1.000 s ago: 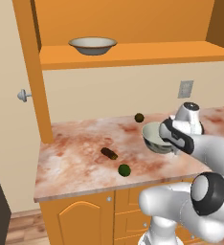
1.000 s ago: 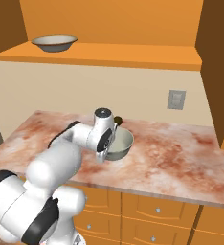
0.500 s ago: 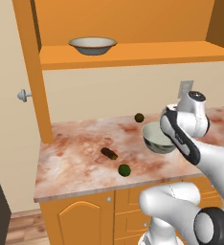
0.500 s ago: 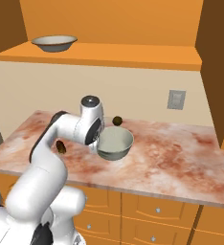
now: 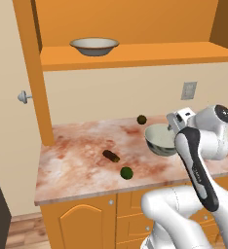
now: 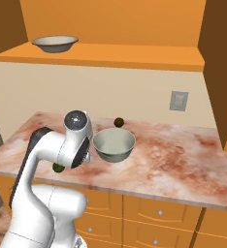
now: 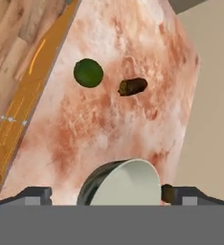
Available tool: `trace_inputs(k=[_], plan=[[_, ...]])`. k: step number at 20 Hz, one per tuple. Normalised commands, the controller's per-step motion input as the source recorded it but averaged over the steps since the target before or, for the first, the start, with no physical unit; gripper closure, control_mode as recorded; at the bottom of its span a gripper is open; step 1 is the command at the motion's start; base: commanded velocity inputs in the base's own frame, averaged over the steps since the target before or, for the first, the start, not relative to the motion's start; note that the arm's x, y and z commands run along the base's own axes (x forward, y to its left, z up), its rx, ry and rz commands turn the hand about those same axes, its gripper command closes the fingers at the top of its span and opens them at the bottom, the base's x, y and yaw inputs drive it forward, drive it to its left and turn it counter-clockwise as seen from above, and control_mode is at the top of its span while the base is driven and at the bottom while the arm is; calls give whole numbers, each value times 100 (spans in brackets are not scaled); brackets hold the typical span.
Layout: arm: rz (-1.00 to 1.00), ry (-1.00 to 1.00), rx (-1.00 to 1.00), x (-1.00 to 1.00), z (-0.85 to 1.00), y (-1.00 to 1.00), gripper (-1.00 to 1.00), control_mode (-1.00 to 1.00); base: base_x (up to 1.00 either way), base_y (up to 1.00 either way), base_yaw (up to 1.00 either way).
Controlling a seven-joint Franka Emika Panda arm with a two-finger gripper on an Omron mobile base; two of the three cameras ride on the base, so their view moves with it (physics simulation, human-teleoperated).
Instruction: Pick both bowls and place them on the counter. Then place the sweet potato in one bowl and place the lime in the other bowl.
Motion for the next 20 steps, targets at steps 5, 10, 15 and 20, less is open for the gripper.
trace_inputs(k=[5, 10, 15, 20], plan=[[20, -25, 0, -35, 71, 53, -100, -100, 0, 0, 0], [21, -11, 0, -23, 64, 57, -100, -100, 0, 0, 0], [21, -7, -1, -21, 47, 55, -100, -100, 0, 0, 0], [16, -11, 0, -7, 77, 33, -100, -100, 0, 0, 0]])
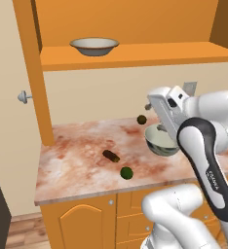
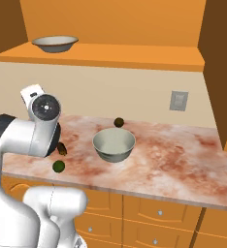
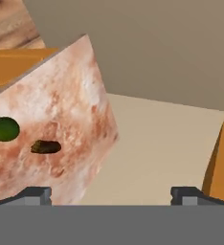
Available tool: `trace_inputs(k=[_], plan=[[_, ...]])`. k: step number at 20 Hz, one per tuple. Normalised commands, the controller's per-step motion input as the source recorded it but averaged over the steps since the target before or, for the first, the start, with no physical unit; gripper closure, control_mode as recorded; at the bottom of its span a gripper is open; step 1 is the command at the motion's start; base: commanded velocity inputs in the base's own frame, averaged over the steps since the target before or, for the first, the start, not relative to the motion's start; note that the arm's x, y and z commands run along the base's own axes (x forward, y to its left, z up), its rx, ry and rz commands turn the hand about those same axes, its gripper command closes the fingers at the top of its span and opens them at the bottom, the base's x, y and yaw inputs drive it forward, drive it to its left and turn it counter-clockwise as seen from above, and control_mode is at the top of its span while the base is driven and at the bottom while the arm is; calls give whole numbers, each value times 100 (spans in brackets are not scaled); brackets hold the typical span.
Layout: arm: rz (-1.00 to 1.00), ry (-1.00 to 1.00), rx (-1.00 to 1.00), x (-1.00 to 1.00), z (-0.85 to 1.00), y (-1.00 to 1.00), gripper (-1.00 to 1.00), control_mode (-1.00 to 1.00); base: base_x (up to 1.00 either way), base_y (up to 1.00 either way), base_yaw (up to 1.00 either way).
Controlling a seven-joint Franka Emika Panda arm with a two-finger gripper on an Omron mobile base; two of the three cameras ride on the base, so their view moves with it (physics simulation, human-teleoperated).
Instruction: Pick both bowls and place them on the counter. Then place the sweet potato in one bowl and place the lime in the other bowl.
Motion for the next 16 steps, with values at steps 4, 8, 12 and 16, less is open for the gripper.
trace_inputs(k=[4, 8, 12, 16], plan=[[9, -10, -2, 0, 83, 18, -100, -100, 0, 0, 0], [9, -7, -4, 0, 72, 14, -100, -100, 0, 0, 0], [7, -4, -4, 0, 71, 6, -100, -100, 0, 0, 0], [4, -2, -4, 8, 59, 2, -100, -100, 0, 0, 0]])
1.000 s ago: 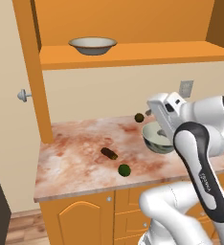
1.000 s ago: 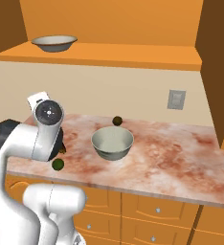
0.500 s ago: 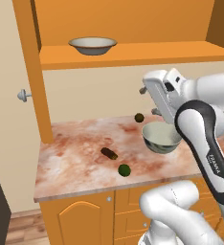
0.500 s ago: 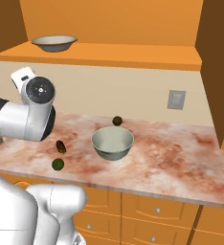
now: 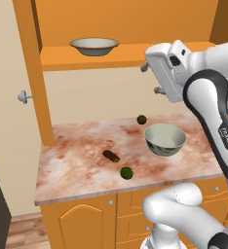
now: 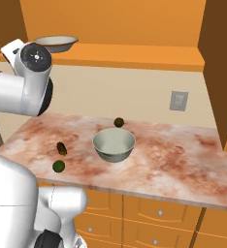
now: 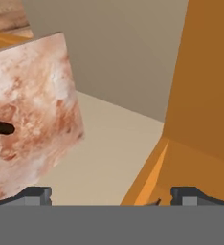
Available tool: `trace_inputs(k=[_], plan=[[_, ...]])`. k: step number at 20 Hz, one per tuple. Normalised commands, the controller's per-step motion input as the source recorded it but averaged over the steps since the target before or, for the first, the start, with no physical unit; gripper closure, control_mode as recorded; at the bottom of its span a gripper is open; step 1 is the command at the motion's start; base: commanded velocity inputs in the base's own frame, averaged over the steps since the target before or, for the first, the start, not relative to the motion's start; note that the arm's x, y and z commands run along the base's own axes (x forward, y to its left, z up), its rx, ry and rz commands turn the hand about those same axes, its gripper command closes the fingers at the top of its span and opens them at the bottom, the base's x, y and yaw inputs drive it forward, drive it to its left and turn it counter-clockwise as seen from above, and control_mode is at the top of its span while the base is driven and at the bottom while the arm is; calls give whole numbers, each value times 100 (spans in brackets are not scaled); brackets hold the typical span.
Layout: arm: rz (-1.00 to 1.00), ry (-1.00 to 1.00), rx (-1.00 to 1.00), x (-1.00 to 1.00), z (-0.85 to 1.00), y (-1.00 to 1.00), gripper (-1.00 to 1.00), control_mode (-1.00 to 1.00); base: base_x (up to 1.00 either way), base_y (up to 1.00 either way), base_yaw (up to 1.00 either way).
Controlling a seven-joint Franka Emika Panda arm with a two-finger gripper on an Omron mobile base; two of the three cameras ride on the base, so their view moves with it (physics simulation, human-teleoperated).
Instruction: Pick both bowls and place them on the counter. Then place the sweet potato in one bowl and place the lime in the other bowl.
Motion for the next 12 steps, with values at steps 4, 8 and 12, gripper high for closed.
trace_inputs(k=[4, 8, 12], plan=[[5, 0, -2, 19, 40, 3, -100, -100, 0, 0, 0], [0, 0, 0, 7, 0, 0, -100, -100, 0, 0, 0], [0, 3, 0, 49, 2, 0, -100, -100, 0, 0, 0]])
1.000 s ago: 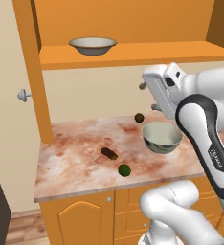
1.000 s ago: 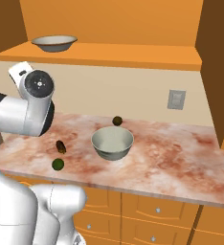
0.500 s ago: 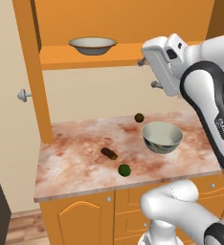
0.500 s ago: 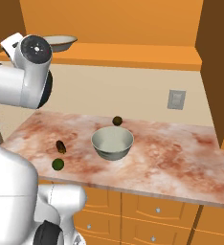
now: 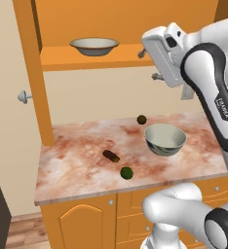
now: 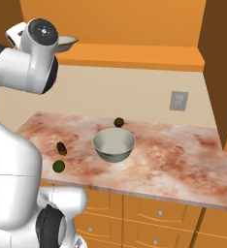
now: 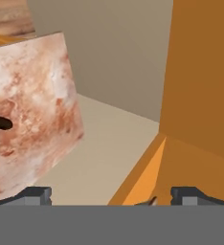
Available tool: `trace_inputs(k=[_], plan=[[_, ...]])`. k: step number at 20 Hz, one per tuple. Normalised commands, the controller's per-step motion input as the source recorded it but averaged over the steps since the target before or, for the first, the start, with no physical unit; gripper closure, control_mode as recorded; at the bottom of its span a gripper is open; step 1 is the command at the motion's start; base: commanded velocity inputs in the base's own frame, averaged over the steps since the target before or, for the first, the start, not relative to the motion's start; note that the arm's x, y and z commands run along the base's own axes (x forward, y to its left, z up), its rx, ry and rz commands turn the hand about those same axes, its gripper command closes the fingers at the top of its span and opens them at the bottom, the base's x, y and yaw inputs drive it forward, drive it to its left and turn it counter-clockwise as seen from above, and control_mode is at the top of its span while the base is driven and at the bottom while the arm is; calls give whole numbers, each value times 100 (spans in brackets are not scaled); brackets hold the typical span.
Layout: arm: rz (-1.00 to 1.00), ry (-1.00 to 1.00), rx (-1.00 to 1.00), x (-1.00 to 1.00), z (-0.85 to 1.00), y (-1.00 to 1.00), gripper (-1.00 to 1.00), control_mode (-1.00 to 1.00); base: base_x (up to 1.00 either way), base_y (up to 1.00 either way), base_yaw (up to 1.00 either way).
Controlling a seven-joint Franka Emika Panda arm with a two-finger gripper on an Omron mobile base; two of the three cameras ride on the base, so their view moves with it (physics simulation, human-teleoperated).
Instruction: Pick both bowls and place them on the counter. Then place the sweet potato in one bowl and place the lime in the other bowl.
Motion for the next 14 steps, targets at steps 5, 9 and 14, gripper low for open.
trace_inputs(k=[5, 9, 14], plan=[[0, 0, 0, 39, -2, -1, -100, -100, 0, 0, 0], [0, -1, 0, 10, 1, -2, -100, -100, 0, 0, 0], [0, 0, 0, 38, 8, 1, -100, -100, 0, 0, 0]])
